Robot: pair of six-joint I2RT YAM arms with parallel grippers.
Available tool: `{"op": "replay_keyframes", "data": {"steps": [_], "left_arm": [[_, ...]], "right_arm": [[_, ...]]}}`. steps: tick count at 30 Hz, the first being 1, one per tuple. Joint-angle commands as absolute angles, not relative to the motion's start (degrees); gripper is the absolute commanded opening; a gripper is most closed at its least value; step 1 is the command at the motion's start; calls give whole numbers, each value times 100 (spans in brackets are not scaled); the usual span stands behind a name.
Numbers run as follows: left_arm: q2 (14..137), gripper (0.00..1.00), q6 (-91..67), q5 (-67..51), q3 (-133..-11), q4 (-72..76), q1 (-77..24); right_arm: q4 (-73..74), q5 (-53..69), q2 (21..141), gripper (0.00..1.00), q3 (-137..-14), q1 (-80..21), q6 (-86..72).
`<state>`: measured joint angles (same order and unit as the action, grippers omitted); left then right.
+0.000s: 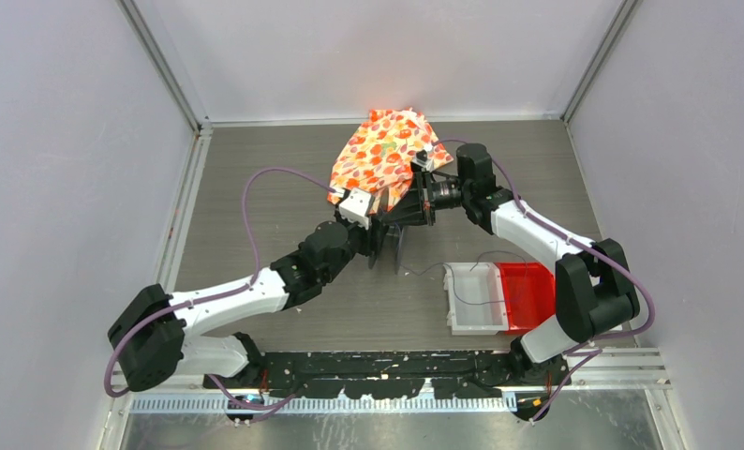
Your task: Wrap the cables
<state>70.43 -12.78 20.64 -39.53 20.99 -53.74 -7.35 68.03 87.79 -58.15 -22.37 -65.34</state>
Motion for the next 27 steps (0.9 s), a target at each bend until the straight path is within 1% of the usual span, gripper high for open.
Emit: {"op": "replay_keyframes", "data": {"steps": [1,5,11,20,27], "left_arm": [[7109,53,-1195,2219,-4100,2380,-5400],[7127,52,-1172,2340,-4100,2313,-5403],[7168,44,-1135,2428,-4107,2251,-5400],[7215,45,-1163,2470,-4164,2074,-5405],[7232,35,-1263,2607,-4166,2144,-5404]], "right_arm": [[-984,6794,8632,1,-5802,-2217,-6607],[-1034,6777,8623,1,-5783,-2219,-6650],[-1099,6762,8627,1,-5750,-2215,-6708],[-1182,6759,8622,1,-5713,-2216,-6763],[-1219,6757,8631,1,-5698,-2215,-6791]]}}
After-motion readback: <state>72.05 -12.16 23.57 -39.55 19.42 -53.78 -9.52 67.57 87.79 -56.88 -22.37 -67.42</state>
